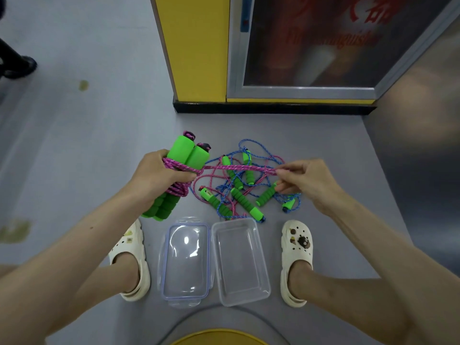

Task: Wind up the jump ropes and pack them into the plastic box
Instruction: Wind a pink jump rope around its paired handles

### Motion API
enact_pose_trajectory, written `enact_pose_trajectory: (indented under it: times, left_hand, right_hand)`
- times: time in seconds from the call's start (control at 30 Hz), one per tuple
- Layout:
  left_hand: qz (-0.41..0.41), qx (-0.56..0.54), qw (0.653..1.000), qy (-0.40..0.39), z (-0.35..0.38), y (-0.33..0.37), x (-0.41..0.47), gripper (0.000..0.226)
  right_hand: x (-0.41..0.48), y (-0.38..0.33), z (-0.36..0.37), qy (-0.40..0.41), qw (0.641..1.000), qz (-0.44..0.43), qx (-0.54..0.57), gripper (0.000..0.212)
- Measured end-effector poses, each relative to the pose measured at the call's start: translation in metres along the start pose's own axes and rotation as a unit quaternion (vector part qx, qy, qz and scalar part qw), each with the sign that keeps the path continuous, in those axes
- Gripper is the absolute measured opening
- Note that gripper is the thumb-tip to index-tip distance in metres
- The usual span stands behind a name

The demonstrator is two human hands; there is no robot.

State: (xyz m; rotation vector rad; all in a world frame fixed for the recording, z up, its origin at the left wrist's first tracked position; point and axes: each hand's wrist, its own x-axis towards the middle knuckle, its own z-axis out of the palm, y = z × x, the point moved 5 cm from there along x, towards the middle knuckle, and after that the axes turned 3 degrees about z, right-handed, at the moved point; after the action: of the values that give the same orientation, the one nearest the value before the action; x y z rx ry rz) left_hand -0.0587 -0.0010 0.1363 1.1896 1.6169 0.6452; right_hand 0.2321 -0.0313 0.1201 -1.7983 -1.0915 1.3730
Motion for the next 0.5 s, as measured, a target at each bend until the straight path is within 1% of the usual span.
enact_pose_trajectory:
  times: [0.13,0.3,0.43,0.5]
  left_hand:
    - [0.001,0.003,1.000,0.002,-0.0009,0.0010,-0.0013,0.032]
    - [-0.005,0.005,1.000,-0.018,0.0068,-0.0017,-0.0063,0.029]
    - [-0.026,-0.019,0.999,-0.014,0.0050,-0.0049,-0.0037,0.027]
    - [-0.049,-0.042,0.998,-0.013,0.0029,-0.0083,-0.0011,0.027]
  right_hand:
    - [-0.0011,-0.0004,0.0020,0.024,1.000,-0.008,-0.004,0.007]
    - [0.0011,0.0047,-0.0052,0.083,0.989,0.035,0.117,0.002]
    - [0.0003,0.0033,-0.0022,0.037,0.992,0.048,0.113,0.003]
    - [-0.0017,0.0035,0.0017,0.010,0.986,0.076,0.151,0.006]
